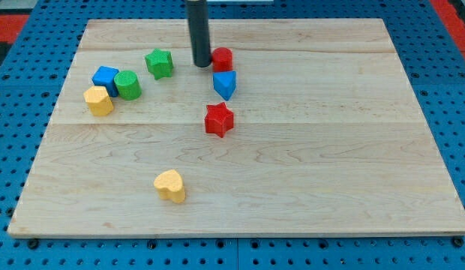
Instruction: Point your arm to the blue cube
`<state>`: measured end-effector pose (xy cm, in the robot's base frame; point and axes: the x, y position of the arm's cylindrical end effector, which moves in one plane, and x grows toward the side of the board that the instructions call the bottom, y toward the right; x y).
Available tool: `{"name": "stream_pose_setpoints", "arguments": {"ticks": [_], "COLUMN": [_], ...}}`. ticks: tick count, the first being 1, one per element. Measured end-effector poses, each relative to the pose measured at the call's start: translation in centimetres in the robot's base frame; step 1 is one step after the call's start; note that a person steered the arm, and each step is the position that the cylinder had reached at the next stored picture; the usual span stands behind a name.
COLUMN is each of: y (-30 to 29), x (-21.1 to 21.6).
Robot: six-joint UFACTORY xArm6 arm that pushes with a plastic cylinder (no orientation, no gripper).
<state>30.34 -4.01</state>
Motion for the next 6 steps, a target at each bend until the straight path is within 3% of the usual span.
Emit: {"name": "stream_pose_setpoints", "arguments": {"ticks": [2, 3, 5, 6], "y": [2.2, -2.3, -14.9, -17.5], "x": [-2.9, -5.6, -4.0, 0.9]}}
